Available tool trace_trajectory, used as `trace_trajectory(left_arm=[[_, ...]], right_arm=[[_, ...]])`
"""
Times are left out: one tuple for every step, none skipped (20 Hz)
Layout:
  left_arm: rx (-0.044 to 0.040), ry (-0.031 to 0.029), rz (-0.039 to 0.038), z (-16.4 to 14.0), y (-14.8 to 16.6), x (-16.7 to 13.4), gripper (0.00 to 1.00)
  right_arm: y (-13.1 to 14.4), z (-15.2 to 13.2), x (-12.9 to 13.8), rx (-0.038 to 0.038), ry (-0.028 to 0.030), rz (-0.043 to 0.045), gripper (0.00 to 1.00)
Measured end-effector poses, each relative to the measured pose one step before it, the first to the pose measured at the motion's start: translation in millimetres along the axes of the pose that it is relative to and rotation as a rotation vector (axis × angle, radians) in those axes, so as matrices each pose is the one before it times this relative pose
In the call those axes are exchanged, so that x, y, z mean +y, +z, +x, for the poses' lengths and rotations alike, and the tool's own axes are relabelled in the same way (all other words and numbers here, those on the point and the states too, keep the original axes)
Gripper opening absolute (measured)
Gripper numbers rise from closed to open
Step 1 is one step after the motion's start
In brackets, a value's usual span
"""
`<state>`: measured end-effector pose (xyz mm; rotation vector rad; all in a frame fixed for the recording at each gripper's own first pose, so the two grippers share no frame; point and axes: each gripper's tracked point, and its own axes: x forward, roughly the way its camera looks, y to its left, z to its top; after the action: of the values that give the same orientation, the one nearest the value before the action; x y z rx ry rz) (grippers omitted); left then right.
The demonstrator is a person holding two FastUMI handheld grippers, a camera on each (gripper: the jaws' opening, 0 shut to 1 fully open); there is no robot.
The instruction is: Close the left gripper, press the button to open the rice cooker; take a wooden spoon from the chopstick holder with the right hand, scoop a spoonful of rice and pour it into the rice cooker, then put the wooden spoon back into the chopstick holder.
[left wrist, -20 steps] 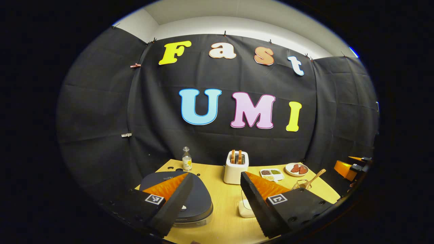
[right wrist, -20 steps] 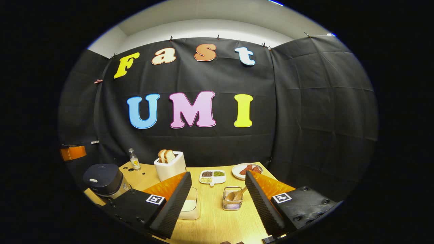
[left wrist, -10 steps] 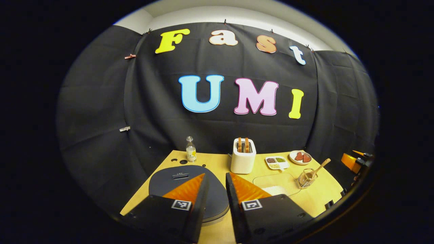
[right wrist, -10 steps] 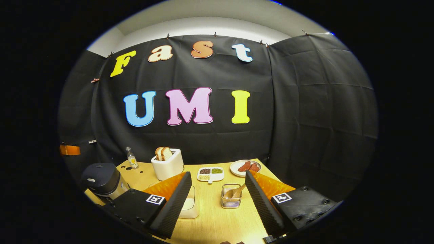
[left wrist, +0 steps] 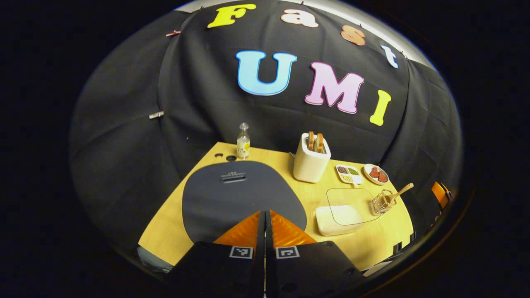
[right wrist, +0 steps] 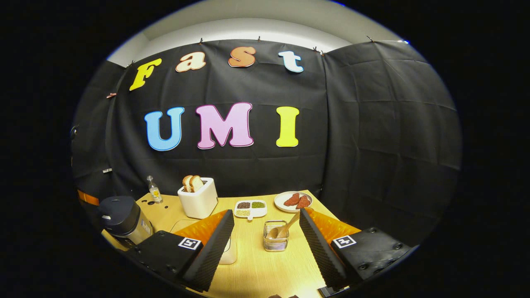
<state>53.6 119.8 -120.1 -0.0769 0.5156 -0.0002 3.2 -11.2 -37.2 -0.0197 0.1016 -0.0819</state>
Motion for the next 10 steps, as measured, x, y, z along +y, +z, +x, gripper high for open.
trace_trajectory(left_arm=[[0.01164, -0.00323, -0.01812, 3.60, -5.16, 1.92, 0.06], [0.00702, -0.00242, -0.01563, 2.54, -2.27, 1.46, 0.06], [0.00997, -0.00156, -0.01073, 4.39, -5.33, 1.13, 0.06], [0.01085, -0.00149, -0.00144, 2.96, -4.31, -0.47, 0.06], [0.00891, 0.00544, 0.00679, 2.61, -4.88, 0.89, 0.06], [0.01309, 0.00472, 0.00711, 3.64, -2.53, 0.65, 0.06], [0.01873, 0.00077, 0.00223, 2.19, -6.47, -0.78, 0.06], [0.00355, 0.00730, 0.00653, -0.81, -2.92, 0.05, 0.06], [0.00326, 0.00448, 0.01456, 1.66, -0.40, -1.68, 0.06], [0.00106, 0.00572, 0.01845, 0.88, 0.31, -0.30, 0.07]], right_arm=[[-1.57, -1.37, -2.83, 0.00466, -0.00572, 0.00320, 0.99], [-0.67, -1.36, -1.58, 0.00322, -0.00575, 0.00037, 1.00], [-0.98, -1.05, -2.29, 0.00458, -0.00468, -0.00050, 0.99], [-2.53, -0.99, -1.58, 0.00554, -0.00349, -0.00084, 0.99], [-1.76, -1.43, -1.47, 0.00551, -0.00307, -0.00082, 0.99], [-2.00, -0.56, -1.94, 0.00533, -0.00463, -0.00019, 0.99], [-1.77, -0.29, -2.40, 0.00580, -0.00517, 0.00205, 0.99], [-1.85, -0.29, -2.20, 0.00549, -0.00574, 0.00390, 0.99], [-1.03, 0.22, -2.25, 0.00556, -0.00595, 0.00455, 0.99], [-2.06, 0.90, -1.70, 0.00669, -0.00451, 0.00416, 0.99]])
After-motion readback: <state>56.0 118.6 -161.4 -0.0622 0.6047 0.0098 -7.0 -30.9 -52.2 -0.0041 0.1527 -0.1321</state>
